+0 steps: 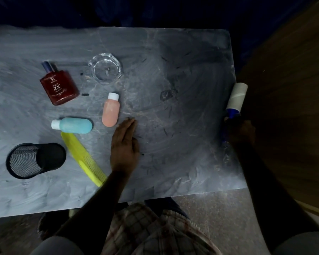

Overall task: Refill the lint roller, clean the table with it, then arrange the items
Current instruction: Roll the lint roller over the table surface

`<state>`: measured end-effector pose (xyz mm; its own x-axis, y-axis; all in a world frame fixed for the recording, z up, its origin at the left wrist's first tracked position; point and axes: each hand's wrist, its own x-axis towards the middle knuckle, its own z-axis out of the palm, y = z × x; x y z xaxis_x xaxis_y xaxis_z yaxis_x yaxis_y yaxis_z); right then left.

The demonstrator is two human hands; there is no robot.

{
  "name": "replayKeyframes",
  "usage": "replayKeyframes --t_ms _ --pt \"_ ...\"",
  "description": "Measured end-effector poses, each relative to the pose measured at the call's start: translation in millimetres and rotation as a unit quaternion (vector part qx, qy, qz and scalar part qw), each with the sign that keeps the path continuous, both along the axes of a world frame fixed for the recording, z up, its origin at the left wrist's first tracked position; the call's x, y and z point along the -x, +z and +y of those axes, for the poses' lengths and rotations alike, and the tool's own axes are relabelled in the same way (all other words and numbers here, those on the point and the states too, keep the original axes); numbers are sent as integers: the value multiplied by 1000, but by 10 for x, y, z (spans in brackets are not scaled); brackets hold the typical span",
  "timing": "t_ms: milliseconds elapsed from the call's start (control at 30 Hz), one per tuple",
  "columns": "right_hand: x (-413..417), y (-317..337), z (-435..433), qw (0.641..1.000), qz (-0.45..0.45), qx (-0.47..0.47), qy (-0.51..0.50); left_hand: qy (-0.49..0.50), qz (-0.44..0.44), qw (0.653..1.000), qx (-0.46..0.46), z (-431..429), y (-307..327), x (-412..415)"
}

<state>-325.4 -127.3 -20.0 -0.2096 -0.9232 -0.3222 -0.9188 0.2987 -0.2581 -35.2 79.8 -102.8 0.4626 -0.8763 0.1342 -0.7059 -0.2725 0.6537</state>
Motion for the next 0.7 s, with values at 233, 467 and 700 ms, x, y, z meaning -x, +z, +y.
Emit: replayKeyframes --t_ms 233,467,700 --pt "-822 -68 143 990 -18 41 130 3 12 1000 -5 -9 26 25" --pt "-1598 -121 496 963 -34 73 258 -3 17 1000 -14 -25 46 13" --pt "-2027 -111 795 951 -66 31 300 -3 7 1000 -13 -35 31 14"
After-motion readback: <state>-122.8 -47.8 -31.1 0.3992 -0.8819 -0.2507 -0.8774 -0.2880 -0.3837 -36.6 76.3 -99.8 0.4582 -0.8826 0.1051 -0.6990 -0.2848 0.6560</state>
